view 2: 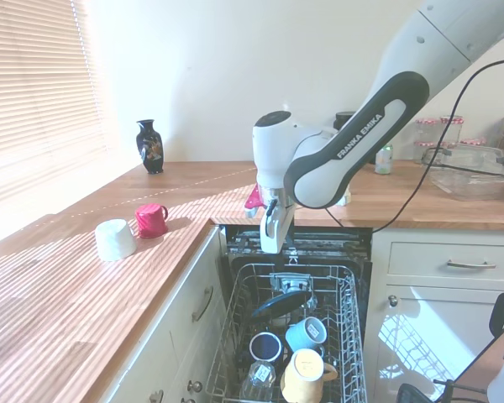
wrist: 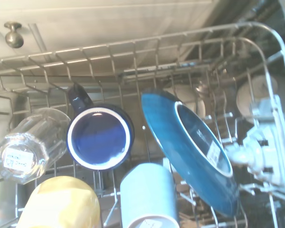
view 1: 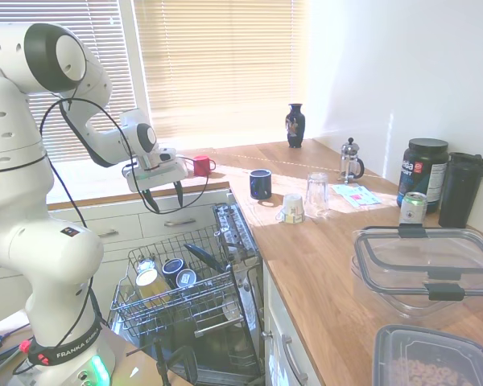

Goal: Unload the blue mug from the dishwasher

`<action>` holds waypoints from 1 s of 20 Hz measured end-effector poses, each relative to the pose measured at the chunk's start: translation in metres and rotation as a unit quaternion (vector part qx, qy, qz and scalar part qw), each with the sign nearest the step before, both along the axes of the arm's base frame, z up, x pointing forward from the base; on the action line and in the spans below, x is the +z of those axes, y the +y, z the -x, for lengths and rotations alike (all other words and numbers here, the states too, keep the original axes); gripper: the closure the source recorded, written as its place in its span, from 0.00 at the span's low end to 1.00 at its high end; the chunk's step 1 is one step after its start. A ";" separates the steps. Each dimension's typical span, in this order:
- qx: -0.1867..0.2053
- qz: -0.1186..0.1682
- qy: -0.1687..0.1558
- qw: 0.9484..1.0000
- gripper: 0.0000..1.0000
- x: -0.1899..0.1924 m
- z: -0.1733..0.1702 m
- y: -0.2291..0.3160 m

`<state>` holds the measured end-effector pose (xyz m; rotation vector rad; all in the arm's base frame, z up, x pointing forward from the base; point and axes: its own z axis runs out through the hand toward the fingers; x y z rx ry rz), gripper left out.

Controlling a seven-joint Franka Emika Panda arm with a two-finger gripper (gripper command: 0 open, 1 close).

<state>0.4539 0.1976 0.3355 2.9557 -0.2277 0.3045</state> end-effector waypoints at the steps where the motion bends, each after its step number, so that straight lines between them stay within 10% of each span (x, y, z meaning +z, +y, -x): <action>1: 0.008 0.000 0.000 1.000 0.00 -0.003 -0.001 0.001; 20: 0.043 -0.005 0.040 0.998 0.00 -0.126 0.001 0.085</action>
